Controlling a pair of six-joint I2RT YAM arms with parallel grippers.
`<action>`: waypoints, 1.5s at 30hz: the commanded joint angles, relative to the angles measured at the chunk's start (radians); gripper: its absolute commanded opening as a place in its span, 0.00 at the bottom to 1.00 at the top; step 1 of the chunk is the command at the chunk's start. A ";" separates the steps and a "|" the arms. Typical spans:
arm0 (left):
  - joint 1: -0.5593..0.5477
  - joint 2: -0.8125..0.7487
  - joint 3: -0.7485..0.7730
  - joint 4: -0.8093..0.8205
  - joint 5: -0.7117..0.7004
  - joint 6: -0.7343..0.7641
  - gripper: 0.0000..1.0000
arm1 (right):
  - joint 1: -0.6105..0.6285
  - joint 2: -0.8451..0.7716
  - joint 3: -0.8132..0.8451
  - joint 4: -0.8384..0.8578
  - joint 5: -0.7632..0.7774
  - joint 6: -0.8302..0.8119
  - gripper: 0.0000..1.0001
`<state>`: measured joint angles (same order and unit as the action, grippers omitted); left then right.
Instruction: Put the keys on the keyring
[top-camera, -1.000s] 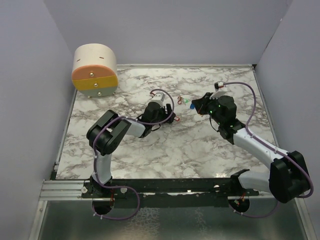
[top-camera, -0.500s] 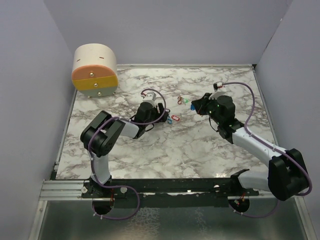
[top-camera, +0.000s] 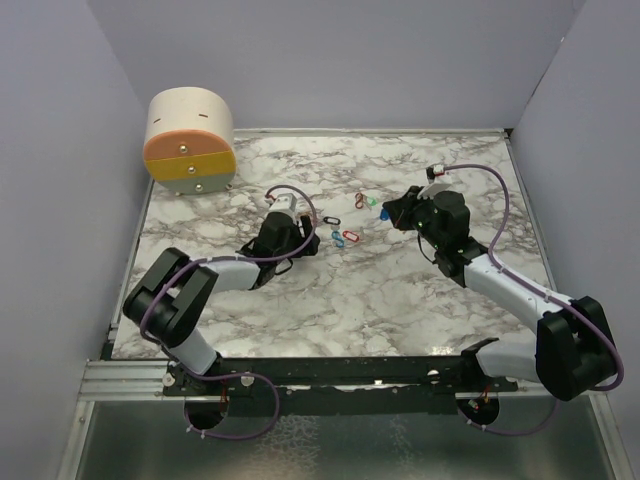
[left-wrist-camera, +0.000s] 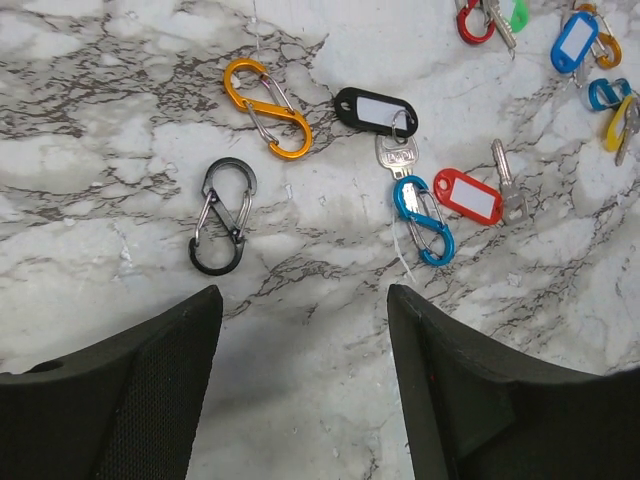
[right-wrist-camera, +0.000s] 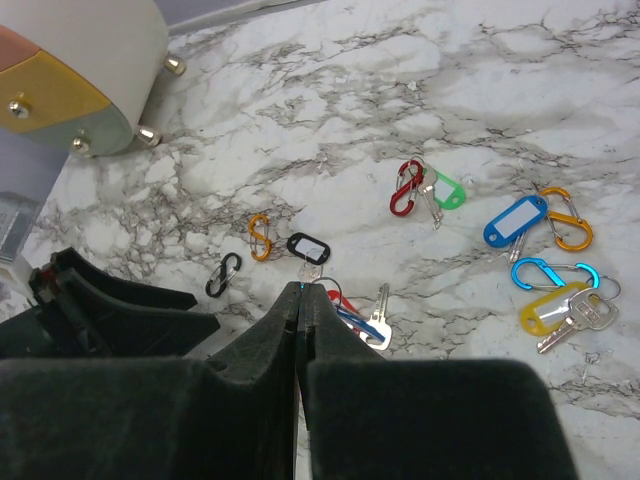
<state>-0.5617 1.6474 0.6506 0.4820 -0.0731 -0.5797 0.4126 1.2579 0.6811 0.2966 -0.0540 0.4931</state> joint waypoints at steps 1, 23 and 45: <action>0.008 -0.126 -0.032 -0.051 -0.072 0.014 0.69 | 0.002 -0.004 -0.005 0.016 0.002 -0.001 0.01; 0.008 -0.051 0.042 -0.066 -0.188 0.210 0.88 | 0.002 0.017 0.010 0.007 -0.040 -0.044 0.01; 0.008 0.133 0.134 -0.056 -0.195 0.259 0.77 | 0.002 0.026 0.010 0.011 -0.034 -0.034 0.01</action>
<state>-0.5579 1.7500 0.7536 0.4175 -0.2428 -0.3370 0.4126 1.2739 0.6811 0.2932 -0.0734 0.4664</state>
